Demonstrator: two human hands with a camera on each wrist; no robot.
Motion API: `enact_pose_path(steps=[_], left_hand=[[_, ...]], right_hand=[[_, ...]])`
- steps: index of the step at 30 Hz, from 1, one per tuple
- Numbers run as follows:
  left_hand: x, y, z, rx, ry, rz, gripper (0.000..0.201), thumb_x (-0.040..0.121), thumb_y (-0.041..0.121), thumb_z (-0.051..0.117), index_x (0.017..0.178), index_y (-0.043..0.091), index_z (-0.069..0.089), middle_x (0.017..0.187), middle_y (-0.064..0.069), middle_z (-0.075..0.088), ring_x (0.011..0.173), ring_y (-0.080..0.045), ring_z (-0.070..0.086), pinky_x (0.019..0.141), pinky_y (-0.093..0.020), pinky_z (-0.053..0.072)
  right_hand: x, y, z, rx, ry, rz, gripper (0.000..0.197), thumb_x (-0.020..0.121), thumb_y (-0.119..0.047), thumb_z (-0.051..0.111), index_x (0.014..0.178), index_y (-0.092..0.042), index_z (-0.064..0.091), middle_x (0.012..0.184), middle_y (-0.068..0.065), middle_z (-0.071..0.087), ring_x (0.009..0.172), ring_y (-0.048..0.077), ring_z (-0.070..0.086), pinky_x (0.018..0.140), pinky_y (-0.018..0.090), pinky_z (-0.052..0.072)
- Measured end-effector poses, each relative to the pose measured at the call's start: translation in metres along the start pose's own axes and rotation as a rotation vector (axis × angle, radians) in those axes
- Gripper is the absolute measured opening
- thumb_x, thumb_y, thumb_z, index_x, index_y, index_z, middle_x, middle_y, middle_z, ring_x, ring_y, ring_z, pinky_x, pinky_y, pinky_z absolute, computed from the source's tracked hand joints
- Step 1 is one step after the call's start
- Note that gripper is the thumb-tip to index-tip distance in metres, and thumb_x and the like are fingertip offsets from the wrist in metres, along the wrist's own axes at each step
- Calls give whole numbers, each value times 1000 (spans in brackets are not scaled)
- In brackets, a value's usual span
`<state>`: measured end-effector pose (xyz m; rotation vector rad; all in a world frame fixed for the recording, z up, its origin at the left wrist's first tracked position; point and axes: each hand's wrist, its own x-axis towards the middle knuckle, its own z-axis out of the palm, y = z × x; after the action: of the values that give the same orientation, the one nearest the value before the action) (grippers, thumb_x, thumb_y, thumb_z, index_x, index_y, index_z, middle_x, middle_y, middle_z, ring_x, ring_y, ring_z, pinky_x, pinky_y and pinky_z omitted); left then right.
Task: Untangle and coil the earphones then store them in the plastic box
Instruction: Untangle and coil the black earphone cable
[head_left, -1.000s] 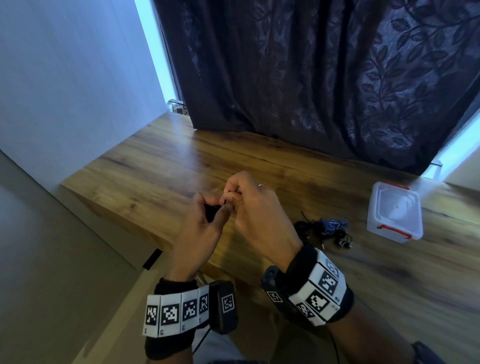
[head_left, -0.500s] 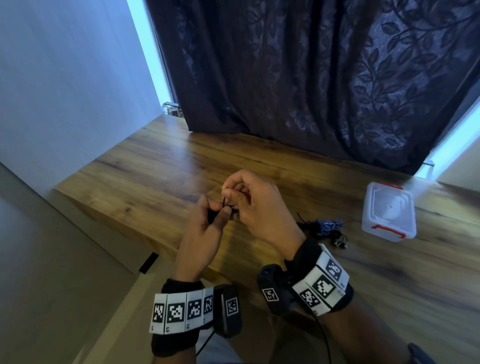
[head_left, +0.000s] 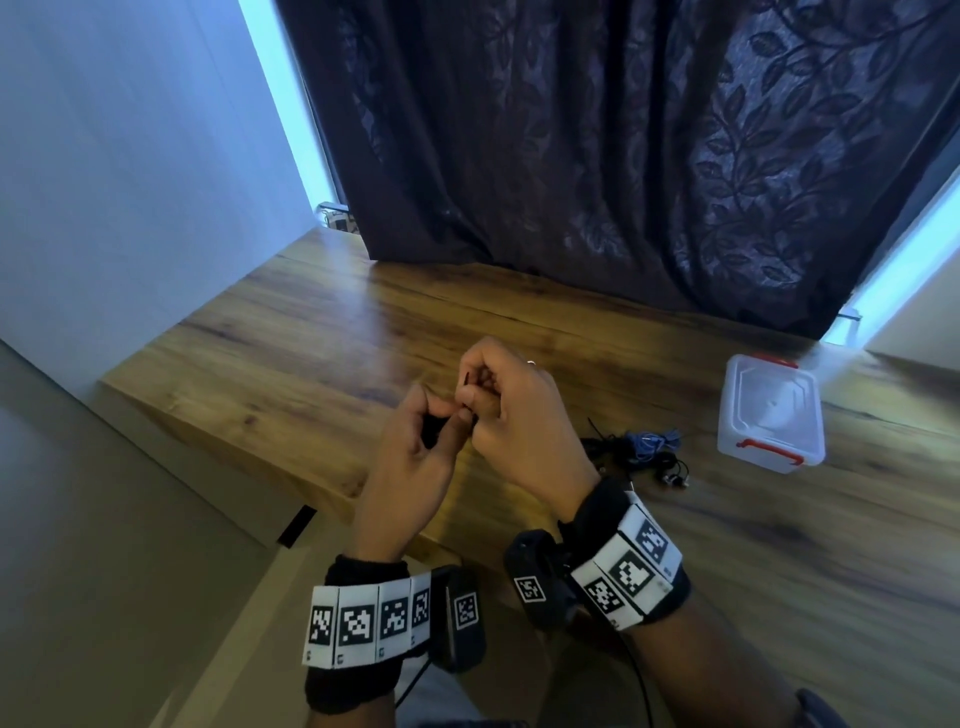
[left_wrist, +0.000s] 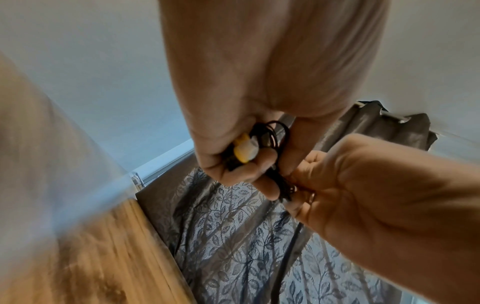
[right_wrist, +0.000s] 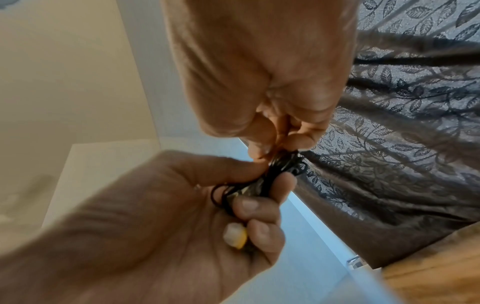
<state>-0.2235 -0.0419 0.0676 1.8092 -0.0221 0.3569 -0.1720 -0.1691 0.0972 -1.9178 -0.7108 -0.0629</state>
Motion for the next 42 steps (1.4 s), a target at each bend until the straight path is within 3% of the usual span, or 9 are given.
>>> enact_pose_path(steps=[4,8,12,15,20,27,34,37,42], left_hand=[[4,-5,10,-15,11,-2,10,92,24,58,84,21,54,75,-3,55,71,-21,54,64,-42,44],[4,-12,20,-15,-63,-45,2,95,20,63,94,19,62,82,0,65,77,-18,62,71,-39,51],[3,-13,34,33,-196,-131,36,88,37,69,120,26,60,112,9,68,107,-8,64,89,-32,54],[3,-11,37,22,-182,-188,59,83,44,69,136,29,47,127,14,59,110,2,59,87,-20,51],[3,-9,37,16,-79,-172,56,86,38,66,136,20,48,125,6,62,110,-5,61,88,-25,50],[2,-6,38,45,-37,-160,44,92,32,63,132,17,51,122,3,65,111,-7,61,88,-23,48],[2,-12,38,45,-35,-157,35,93,34,63,125,21,56,116,5,67,108,-11,64,94,-39,53],[2,-14,40,52,30,-109,23,94,36,61,114,25,61,109,0,71,104,-16,67,92,-47,54],[1,-10,41,-12,108,-49,10,98,26,57,105,23,63,100,-1,73,97,-15,69,89,-47,55]], right_hand=[[-5,11,4,-40,104,7,26,83,13,58,88,-13,55,89,1,55,87,16,51,68,27,45],[-18,23,-9,-48,137,40,18,91,5,60,92,-13,60,89,-3,59,86,8,54,67,11,45],[-41,43,-35,-53,195,92,14,98,-2,57,97,-16,58,92,-3,67,87,7,64,74,21,54],[-60,63,-59,-88,301,185,11,98,-5,58,98,-16,57,91,-5,70,82,5,68,70,18,55],[-84,112,-86,-166,430,410,19,96,-2,59,93,-20,54,88,-6,70,83,3,66,64,8,45],[-91,153,-71,-184,403,619,15,92,-1,51,94,-14,59,90,2,70,85,18,68,77,40,61],[-91,156,-97,-351,318,647,14,96,-25,63,105,-15,63,92,-1,70,82,15,66,63,22,48],[-89,152,-134,-616,519,592,24,92,-26,67,110,-10,63,106,10,65,98,30,60,82,38,50],[-93,175,-162,-1020,253,868,40,88,-14,65,125,-5,52,129,24,49,123,47,46,100,51,40]])
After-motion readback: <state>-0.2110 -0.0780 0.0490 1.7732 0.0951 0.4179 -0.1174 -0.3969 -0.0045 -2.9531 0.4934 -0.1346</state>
